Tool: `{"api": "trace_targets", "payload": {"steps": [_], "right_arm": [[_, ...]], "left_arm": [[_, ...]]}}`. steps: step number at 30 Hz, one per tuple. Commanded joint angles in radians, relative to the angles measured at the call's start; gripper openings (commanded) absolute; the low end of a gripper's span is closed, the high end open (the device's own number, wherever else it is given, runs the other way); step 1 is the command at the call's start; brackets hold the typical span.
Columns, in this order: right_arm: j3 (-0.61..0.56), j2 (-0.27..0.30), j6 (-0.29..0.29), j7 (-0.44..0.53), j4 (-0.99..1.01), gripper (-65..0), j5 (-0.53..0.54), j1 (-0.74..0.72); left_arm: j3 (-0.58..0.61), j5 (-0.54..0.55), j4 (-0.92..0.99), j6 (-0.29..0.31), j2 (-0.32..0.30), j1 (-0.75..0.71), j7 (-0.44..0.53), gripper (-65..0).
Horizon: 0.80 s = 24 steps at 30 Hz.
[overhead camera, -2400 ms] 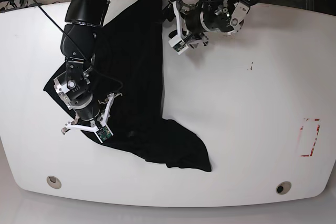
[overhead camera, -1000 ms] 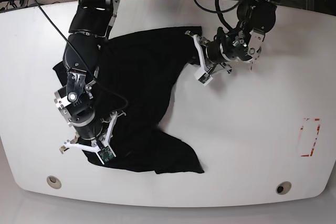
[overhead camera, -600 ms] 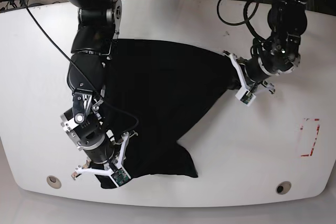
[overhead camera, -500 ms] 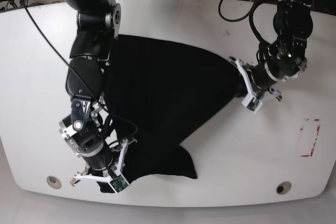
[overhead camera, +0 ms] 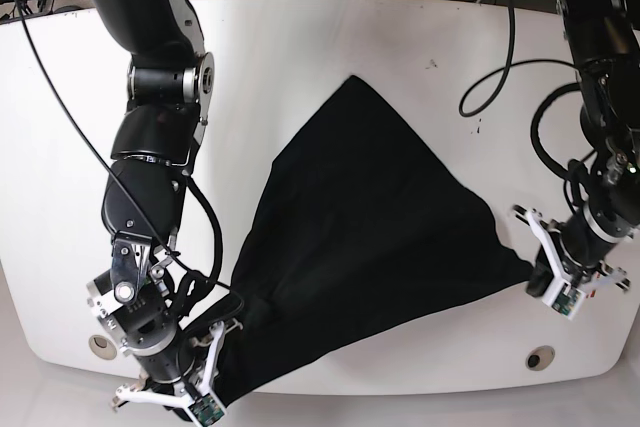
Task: Fold the T-shirt properly
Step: 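Lift and stretch the shirt between both grippers, pulling apart, then lay the shirt down with the right gripper and regrasp with left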
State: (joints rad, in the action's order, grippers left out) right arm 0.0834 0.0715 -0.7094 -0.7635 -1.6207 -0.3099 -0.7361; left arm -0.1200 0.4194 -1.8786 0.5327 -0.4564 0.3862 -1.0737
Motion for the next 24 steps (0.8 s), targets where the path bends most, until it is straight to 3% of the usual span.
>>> {"api": "trace_targets", "payload": {"steps": [1, 5, 12, 19, 24], "right_arm": [[0.002, 0.029, 0.011, -0.009, -0.014, -65.0, 0.002, -0.075], [0.002, 0.049, 0.011, -0.060, -0.016, -65.0, 0.002, -0.136], [-0.061, 0.123, 0.011, -0.153, -0.056, -65.0, 0.005, -0.185], [-0.093, 0.132, 0.011, -0.175, -0.138, -65.0, 0.008, -0.098], [-0.095, 0.115, 0.011, -0.175, -0.157, -65.0, 0.008, -0.075]], "left_arm": [[-0.007, 0.008, -0.017, 0.000, -0.029, 0.089, -0.003, -65.0], [-0.007, 0.011, -0.016, 0.000, -0.075, 0.216, -0.033, -65.0], [-0.002, 0.008, -0.013, 0.007, -0.078, 0.382, -0.095, -64.9], [-0.005, 0.016, -0.017, 0.070, -0.063, 0.326, -0.118, -55.0], [-0.056, 0.016, -0.037, 0.071, -0.015, 0.245, -0.118, -54.6]]}}
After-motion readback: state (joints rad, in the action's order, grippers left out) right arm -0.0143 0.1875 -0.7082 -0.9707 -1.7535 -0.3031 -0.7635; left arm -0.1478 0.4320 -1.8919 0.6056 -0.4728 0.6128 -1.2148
